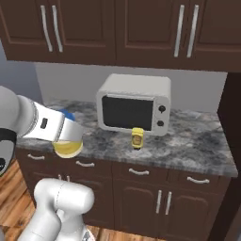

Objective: Place the mustard and mayonnaise from the counter to the top shelf of the fridge. If the existing items in the fridge are on the top shelf, move them to other shelves.

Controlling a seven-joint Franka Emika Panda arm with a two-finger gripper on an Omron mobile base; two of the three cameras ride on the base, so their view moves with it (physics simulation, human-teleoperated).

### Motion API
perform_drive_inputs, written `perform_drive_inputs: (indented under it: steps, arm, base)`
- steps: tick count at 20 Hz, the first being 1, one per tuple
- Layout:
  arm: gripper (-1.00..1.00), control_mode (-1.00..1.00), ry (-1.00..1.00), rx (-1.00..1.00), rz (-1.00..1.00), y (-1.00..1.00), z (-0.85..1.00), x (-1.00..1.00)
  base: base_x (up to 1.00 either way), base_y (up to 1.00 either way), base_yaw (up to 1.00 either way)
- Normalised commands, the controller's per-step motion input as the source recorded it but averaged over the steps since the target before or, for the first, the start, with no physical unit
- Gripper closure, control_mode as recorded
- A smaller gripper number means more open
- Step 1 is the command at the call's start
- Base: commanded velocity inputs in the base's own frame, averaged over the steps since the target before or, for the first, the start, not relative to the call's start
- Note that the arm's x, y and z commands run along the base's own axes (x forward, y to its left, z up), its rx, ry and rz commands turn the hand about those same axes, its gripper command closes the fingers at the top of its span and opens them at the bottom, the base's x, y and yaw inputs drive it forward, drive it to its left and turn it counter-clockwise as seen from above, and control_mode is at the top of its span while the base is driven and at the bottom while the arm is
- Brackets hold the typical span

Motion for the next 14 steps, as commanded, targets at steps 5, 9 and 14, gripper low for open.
perform_drive_inputs:
  steps: [5, 9, 14]
  arm:
    - [1.00, 1.00, 0.00, 0.00, 0.00, 0.00, 0.00, 0.00]
    - [1.00, 1.00, 0.00, 0.00, 0.00, 0.00, 0.00, 0.00]
    - [1.00, 1.00, 0.00, 0.00, 0.00, 0.00, 0.00, 0.00]
  base:
    - [-0.99, -0.18, -0.62]
    - [-0.89, -0.13, -0.68]
    - [-0.38, -0.45, -0.72]
